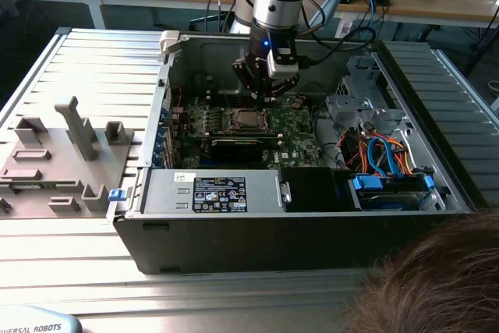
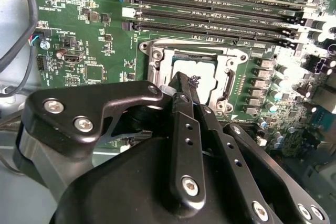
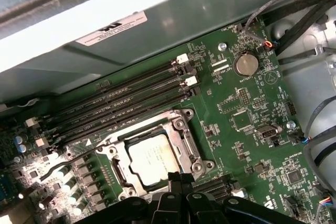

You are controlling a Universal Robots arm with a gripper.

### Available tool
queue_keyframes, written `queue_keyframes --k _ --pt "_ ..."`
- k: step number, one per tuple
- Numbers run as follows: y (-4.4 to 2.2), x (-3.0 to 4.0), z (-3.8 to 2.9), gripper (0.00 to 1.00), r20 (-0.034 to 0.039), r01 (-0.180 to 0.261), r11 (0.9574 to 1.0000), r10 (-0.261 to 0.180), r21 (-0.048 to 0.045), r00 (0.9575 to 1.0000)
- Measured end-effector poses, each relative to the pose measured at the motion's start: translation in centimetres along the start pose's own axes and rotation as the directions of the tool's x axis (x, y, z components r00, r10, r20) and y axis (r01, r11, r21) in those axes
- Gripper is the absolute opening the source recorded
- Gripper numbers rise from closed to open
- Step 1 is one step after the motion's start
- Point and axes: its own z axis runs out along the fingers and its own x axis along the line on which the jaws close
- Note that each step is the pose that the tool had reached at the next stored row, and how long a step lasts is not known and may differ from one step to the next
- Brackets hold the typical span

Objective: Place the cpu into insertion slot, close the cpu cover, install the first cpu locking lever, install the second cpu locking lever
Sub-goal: 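Install the first cpu locking lever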

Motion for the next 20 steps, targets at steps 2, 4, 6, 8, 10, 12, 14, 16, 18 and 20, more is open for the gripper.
queue_keyframes --k 2,4,6,8,10,12,14,16,18,20 --pt "0.0 0.0 0.0 0.11 0.0011 0.01 0.9999 -0.01 0.0001 0.9999" --pt "0.0 0.0 0.0 0.11 0.0022 0.02 0.9998 -0.02 0.0002 0.9998" --pt "0.0 0.0 0.0 0.11 0.0028 0.026 0.9997 -0.026 0.0003 0.9997" --pt "0.0 0.0 0.0 0.11 0.0038 0.036 0.9994 -0.036 0.0004 0.9994" --pt "0.0 0.0 0.0 0.11 0.0045 0.042 0.9991 -0.042 0.0004 0.9991" --pt "0.0 0.0 0.0 0.11 0.005 0.047 0.9989 -0.047 0.0005 0.9989" --pt "0.0 0.0 0.0 0.11 0.0057 0.053 0.9986 -0.053 0.0005 0.9986" --pt "0.0 0.0 0.0 0.11 0.0062 0.058 0.9983 -0.058 0.0006 0.9983" --pt "0.0 0.0 0.0 0.11 0.0069 0.064 0.9979 -0.064 0.0007 0.9979" --pt "0.0 0.0 0.0 0.11 0.0078 0.073 0.9973 -0.073 0.0008 0.9973"
